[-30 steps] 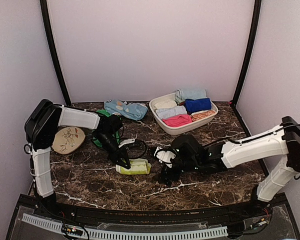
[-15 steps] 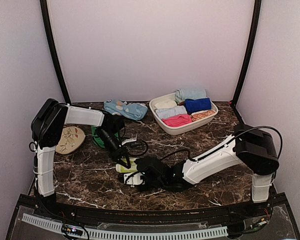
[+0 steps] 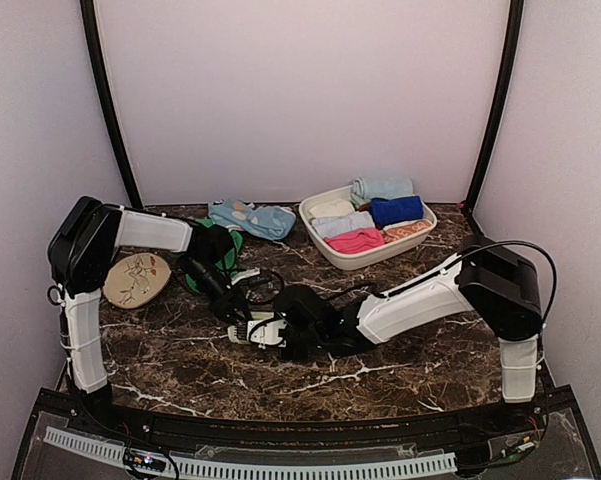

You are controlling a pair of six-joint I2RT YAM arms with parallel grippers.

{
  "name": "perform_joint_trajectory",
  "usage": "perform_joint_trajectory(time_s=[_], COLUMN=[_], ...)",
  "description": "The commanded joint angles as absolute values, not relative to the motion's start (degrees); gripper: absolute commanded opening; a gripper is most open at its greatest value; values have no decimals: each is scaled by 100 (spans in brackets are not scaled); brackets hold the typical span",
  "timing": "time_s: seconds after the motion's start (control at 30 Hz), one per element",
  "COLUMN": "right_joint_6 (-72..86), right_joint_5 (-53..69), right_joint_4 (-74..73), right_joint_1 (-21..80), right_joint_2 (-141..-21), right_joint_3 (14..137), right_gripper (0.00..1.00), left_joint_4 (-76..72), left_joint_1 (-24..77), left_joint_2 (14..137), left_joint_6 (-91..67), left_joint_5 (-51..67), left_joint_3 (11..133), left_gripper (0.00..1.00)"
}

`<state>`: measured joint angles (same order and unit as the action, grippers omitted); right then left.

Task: Roll the towels
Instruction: Roll the towel at the center of the board.

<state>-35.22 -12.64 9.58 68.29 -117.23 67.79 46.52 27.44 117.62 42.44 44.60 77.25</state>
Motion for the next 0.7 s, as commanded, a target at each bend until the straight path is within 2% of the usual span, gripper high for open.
perform_joint_trajectory(time_s=[0.0,0.27,0.43,0.67], right_joint_6=[-2645,-1688,-1018,-125], right_joint_5=[-176,1344,2225,3686], right_joint_4=[-167,-1756,-2841,-3668], right_joint_1=[6539,6025,5656,5204], right_joint_2=[-11627,-12206,-12844,-13685], right_joint_3=[6997,7993,8993,9882], right_gripper=[0,0,0,0], left_joint_4=[3940,3370,2833,2525], left_joint_1=[2138,1893,1845,2404], left_joint_2=[10776,9141,8556,8158], left_joint_6=[4289,4890,5393,5525], left_joint_5=[3826,3938,3768,3347], left_joint_3=[7102,5985,5032,4899], left_gripper=[43,43,41,41])
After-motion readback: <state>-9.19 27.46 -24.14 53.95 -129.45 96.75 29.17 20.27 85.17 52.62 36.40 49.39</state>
